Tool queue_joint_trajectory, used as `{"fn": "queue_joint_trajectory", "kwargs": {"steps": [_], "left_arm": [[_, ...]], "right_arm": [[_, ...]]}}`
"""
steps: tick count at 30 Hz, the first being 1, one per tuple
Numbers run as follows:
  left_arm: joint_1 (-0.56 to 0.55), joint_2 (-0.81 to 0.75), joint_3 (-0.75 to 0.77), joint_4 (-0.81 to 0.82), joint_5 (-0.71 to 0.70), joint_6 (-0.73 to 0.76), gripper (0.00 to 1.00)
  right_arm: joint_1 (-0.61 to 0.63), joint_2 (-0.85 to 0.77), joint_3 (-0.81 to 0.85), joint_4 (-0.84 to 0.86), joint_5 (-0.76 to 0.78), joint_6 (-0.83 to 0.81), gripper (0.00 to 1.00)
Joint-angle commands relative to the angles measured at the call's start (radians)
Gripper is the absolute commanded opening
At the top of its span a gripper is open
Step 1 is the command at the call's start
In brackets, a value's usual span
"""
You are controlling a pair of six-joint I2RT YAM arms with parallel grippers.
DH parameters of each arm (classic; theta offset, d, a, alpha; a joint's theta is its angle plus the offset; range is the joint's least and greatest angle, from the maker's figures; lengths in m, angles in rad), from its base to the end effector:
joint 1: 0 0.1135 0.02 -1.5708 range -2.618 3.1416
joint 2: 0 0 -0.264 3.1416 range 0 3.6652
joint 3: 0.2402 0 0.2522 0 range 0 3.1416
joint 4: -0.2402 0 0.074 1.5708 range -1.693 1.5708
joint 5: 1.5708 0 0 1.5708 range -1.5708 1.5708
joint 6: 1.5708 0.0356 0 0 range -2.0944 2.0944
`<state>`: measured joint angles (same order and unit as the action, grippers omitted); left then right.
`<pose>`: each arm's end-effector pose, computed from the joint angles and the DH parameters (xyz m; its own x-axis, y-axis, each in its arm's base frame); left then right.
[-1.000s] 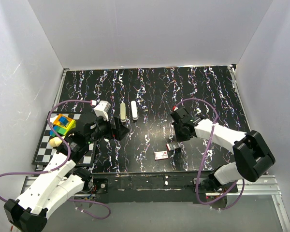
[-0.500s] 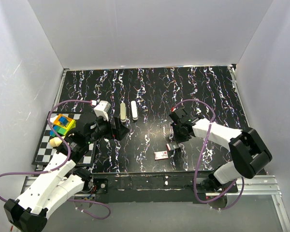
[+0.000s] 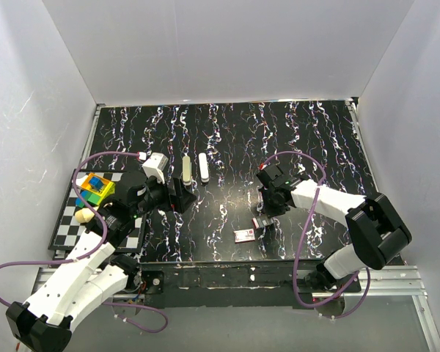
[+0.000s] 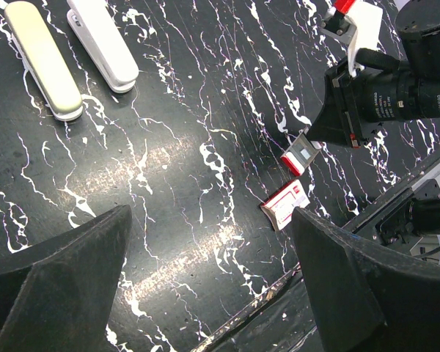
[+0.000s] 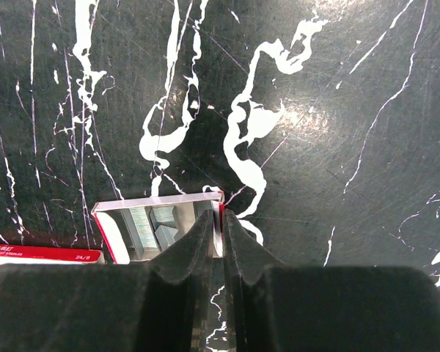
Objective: Unload the staples from the stapler
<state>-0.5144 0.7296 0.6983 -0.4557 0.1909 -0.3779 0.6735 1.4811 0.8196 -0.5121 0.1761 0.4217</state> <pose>0.1414 -0.0877 0.2908 -0.6108 -0.0709 -0.7886 0.4344 0.8027 -0.4086 0.2139 0.1627 0.1727 -0.8873 -0.1925 -0.4191 -0.2169 0.9761 0.0109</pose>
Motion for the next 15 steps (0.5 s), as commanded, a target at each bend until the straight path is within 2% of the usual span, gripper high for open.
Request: {"fn": "queue_joint_trajectory", "kwargs": {"steps": [1, 9, 15], "left_arm": [[-0.004, -0.002, 0.001, 0.003, -0.005, 0.007, 0.91], [-0.003, -0.006, -0.003, 0.005, -0.001, 0.004, 0.91], [-0.004, -0.006, -0.011, 0.006, 0.015, -0.010, 0.90]], "right_arm": [[-0.005, 0.013, -0.008, 0.020, -0.007, 0.006, 0.16], [-0.006, 0.015, -0.014, 0.020, -0.018, 0.012, 0.13], [-0.005, 0.010, -0.028, 0.027, -0.032, 0.025, 0.04]]}}
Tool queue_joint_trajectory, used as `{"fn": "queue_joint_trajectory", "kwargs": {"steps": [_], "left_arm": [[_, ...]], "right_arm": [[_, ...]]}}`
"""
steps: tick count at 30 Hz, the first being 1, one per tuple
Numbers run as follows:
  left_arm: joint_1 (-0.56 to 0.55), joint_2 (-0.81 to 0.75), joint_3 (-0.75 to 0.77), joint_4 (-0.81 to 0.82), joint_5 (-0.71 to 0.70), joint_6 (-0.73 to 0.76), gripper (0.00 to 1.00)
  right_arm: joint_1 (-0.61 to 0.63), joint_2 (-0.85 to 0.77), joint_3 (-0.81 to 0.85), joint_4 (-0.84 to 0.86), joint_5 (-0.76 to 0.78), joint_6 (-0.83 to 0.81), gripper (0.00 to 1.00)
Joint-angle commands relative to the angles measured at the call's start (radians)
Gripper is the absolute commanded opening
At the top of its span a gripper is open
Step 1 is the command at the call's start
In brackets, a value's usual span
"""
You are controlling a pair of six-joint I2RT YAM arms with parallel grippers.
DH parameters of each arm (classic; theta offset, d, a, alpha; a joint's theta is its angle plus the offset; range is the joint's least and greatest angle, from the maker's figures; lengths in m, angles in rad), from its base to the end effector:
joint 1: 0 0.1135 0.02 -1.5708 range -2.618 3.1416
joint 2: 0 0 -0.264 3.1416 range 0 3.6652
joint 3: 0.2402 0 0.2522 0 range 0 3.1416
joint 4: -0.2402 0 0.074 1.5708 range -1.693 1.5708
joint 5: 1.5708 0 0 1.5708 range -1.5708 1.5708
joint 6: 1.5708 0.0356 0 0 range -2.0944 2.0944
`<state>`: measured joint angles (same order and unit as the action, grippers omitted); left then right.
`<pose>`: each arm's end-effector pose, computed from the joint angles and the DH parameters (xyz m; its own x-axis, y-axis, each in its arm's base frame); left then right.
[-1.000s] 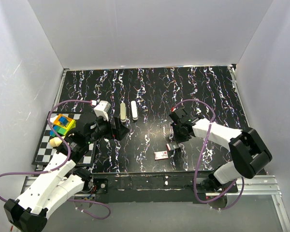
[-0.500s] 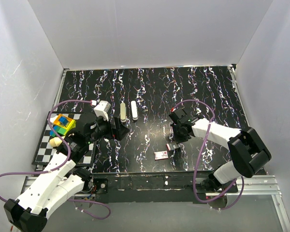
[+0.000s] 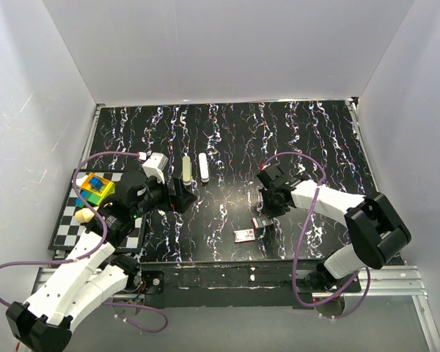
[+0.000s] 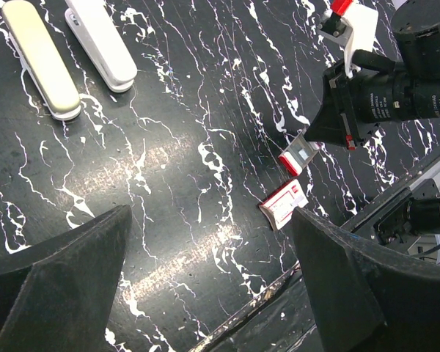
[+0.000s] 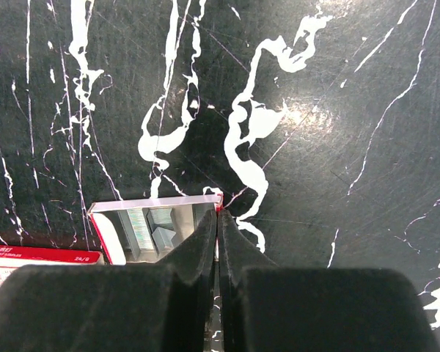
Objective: Unload the staples from the stapler
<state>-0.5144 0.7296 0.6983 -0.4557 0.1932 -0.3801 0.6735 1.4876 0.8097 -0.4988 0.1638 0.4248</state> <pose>0.1413 -0.0877 0.2908 -0.6123 -0.0722 -0.7873 0.4344 0.8013 -0.4113 0.2134 0.1629 0.1689 -0.8910 -0.1908 -0.4119 -0.2186 0.9756 0.0211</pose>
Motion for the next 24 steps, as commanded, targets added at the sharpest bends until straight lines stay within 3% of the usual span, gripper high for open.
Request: {"fn": "queue_joint_trajectory", "kwargs": {"steps": [1, 24], "left_arm": [[-0.004, -0.007, -0.013, 0.006, 0.012, -0.013, 0.90], [-0.045, -0.001, -0.062, 0.006, 0.023, -0.097, 0.85]], "right_arm": [[-0.005, -0.001, -0.020, 0.016, -0.020, 0.022, 0.02], [0.008, -0.191, -0.148, -0.033, -0.010, 0.094, 0.01]]}}
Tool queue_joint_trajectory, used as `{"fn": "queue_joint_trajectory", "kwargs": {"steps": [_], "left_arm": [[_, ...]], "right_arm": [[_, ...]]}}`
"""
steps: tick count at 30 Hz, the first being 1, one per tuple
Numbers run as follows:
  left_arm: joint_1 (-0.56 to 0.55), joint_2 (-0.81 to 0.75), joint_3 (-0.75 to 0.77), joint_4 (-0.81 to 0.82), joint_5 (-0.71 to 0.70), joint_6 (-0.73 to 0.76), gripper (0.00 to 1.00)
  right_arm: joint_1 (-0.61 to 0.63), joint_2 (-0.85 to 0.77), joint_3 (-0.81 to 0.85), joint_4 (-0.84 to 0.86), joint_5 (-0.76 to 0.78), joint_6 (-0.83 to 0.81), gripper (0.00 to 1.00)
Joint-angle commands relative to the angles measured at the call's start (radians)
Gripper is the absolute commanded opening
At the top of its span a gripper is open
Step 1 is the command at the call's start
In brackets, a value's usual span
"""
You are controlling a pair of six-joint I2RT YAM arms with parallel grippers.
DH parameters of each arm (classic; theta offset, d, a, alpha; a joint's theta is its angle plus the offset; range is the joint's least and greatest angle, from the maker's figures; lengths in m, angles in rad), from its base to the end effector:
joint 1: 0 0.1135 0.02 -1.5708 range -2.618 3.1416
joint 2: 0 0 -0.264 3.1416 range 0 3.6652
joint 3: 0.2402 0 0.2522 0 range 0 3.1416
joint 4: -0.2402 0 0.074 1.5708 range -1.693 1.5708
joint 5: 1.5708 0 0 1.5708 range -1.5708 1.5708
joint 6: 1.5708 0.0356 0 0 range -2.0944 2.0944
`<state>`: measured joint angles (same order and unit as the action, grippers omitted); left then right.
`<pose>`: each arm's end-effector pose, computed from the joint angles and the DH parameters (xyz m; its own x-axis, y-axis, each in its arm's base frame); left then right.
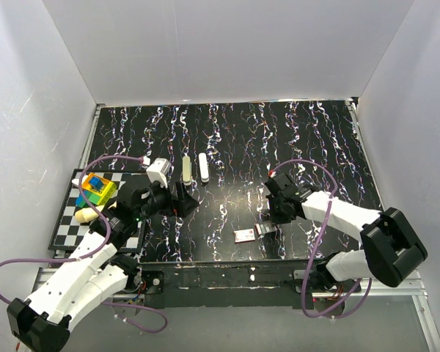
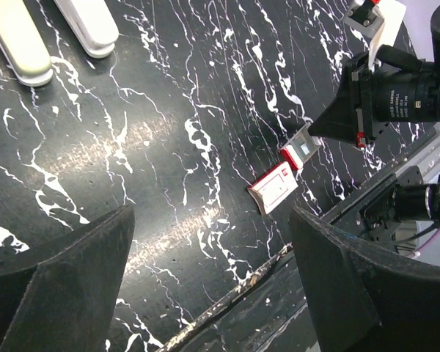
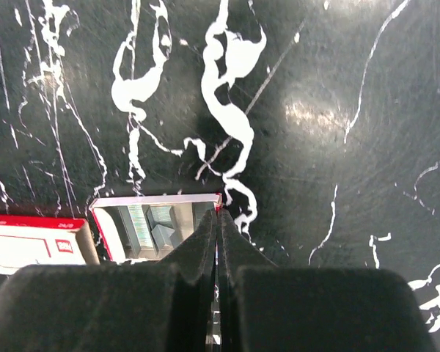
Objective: Unload the staples from the stapler
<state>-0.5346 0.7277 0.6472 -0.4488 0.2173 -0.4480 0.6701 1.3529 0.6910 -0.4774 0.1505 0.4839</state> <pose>0.1387 -0.0910 0.2743 -0.6765 -0.0910 -0.7308 0.4046 0.7833 -0.4720 0.1904 0.1441 0.1688 -0.8930 -0.1207 -0.4336 -0.1688 0.9829 0.0740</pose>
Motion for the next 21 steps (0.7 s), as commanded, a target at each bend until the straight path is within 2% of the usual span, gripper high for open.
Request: {"fn": "queue_joint_trajectory", "kwargs": {"steps": [1, 13, 18, 21], "left_arm": [[-0.031, 0.006, -0.012, 0.001, -0.007, -0.034, 0.85], [-0.126, 0.091, -0.041, 0.032, -0.061, -0.110, 0.82], [-0.165, 0.166, -0.046, 0.048, -0.068, -0.141, 0.74], [-0.182, 0.200, -0.060, 0.061, -0.068, -0.161, 0.61]], "right_arm": [[0.013, -0.070, -0.037, -0.059, 0.001, 0.041, 0.01], [0.049, -0.113, -0.091, -0.056, -0.003, 0.094, 0.01], [0.052, -0.115, -0.090, -0.046, -0.011, 0.107, 0.01], [0.054, -0.110, -0.091, -0.038, -0.009, 0.113, 0.01]]}}
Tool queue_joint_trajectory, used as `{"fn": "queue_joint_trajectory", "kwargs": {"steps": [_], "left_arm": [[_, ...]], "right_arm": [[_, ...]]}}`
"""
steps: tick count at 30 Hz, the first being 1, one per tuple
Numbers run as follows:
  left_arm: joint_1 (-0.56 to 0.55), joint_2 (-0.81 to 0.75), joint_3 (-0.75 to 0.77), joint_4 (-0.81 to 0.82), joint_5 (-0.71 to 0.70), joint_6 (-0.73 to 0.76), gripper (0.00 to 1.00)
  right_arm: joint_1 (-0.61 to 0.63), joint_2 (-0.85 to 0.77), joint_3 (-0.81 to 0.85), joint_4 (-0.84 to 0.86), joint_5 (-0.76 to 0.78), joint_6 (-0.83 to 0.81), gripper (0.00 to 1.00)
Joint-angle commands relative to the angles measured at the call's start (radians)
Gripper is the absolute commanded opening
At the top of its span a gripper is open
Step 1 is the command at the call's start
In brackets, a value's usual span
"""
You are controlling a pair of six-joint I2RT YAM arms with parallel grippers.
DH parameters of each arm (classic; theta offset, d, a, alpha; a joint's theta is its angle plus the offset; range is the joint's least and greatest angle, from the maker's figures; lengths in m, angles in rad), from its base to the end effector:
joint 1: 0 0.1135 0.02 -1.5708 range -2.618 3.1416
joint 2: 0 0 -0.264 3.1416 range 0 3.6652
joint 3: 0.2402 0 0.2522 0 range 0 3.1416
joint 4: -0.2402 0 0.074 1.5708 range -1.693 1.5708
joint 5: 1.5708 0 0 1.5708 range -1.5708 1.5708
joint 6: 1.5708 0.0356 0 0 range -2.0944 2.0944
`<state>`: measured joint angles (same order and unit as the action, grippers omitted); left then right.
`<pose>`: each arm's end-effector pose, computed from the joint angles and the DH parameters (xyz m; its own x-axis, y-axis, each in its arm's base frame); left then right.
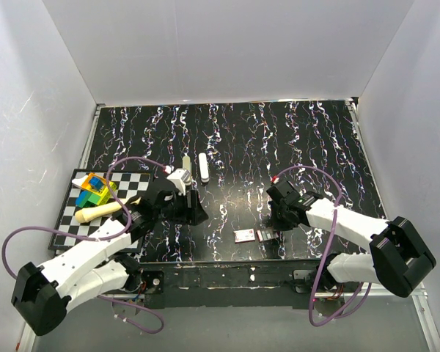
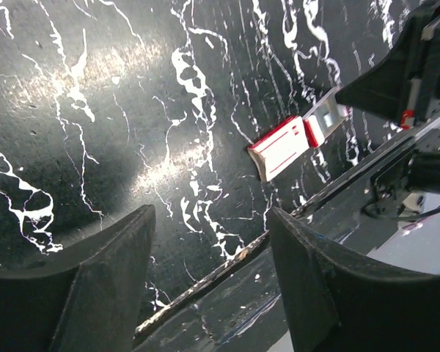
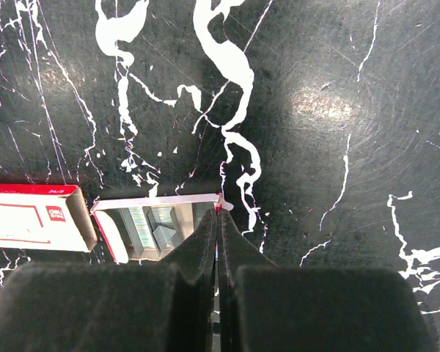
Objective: Unload the staples from the stapler
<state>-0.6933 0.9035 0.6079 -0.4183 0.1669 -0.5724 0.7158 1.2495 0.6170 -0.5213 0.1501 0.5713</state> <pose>0.1430 -0.1265 0.2355 -0.8170 -0.0156 -0.5764 0.3382 0.7968 -0.5008 0.1649 0.1363 0.1677 -0.9065 -0.0798 -0.4146 -0.1343 0.9855 0.1040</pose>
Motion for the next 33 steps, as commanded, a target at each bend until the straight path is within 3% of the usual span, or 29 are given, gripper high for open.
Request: {"fn": "queue_joint_trajectory", "kwargs": {"steps": [1, 9, 33], "left_arm": [[-0.032, 0.037, -0.025, 0.036, -0.018, -0.043, 0.54], [-0.060, 0.124, -0.072, 0.105, 0.016, -0.066, 0.01], [-0.198, 0.431, 0.003, 0.216, 0.006, -0.101, 0.00]], "right_arm": [[0.010, -0.004, -0.019, 0.012, -0.009, 0.027, 0.01], [0.011, 0.027, -0.020, 0.037, -0.023, 0.048, 0.01], [0.013, 0.033, -0.007, 0.044, -0.015, 0.065, 0.01]]}}
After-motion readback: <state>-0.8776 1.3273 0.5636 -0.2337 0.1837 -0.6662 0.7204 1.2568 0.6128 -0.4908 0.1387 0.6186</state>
